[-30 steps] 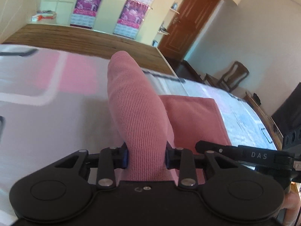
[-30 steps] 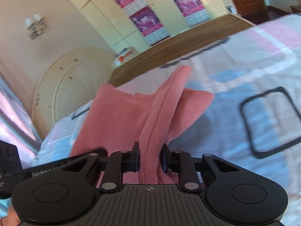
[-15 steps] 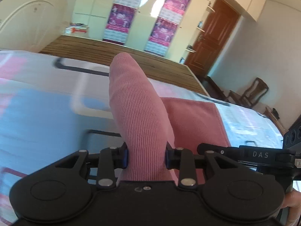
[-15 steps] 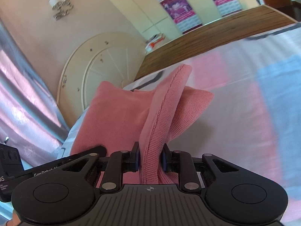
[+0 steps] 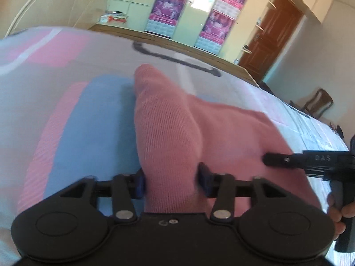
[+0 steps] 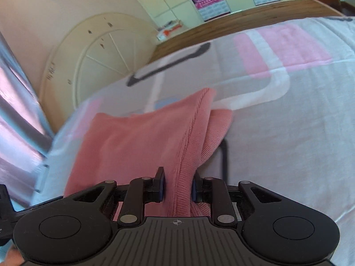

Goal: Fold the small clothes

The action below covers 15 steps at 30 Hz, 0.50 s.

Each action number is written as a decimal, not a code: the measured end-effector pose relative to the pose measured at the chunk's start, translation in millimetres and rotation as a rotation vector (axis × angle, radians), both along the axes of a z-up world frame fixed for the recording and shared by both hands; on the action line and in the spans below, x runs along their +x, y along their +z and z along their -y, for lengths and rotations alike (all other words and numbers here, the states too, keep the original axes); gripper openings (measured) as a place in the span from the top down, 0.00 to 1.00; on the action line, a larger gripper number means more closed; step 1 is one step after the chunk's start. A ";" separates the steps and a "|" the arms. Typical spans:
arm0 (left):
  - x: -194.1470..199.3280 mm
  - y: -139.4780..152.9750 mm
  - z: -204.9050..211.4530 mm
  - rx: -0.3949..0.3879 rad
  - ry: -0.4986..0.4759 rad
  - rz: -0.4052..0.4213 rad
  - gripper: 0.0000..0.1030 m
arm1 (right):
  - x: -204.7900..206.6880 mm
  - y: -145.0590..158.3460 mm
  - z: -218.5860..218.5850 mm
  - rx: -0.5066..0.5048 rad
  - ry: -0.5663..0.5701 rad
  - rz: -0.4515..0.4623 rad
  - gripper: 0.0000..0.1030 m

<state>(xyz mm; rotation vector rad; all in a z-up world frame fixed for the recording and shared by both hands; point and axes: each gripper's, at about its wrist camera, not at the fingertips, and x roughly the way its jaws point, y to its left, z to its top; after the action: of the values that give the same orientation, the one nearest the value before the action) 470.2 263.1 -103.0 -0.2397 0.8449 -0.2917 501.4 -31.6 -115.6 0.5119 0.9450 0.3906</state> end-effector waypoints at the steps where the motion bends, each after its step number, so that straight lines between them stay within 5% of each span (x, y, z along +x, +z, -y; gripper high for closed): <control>1: -0.8 -2.7 -1.0 0.017 0.010 0.015 0.29 | 0.5 -3.2 -0.3 -0.031 0.005 -0.001 0.79; 5: 2.1 2.6 -5.5 0.025 0.017 0.023 0.28 | -2.5 -11.1 7.6 -0.059 -0.043 -0.017 0.70; 10: 0.2 41.5 -3.1 0.030 0.038 0.176 0.35 | -5.7 21.7 15.9 -0.138 -0.092 0.088 0.70; 13: 20.3 42.9 11.9 0.052 -0.003 0.167 0.51 | 3.9 38.6 0.7 -0.169 -0.058 0.169 0.70; 15: 35.9 33.7 22.1 0.075 -0.009 0.140 0.51 | 15.9 37.5 -12.8 -0.175 -0.029 0.170 0.70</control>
<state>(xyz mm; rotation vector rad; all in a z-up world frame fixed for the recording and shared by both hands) 506.1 241.0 -69.3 -0.1438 0.7176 -0.2815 517.4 -18.8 -78.1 0.3275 0.7982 0.3167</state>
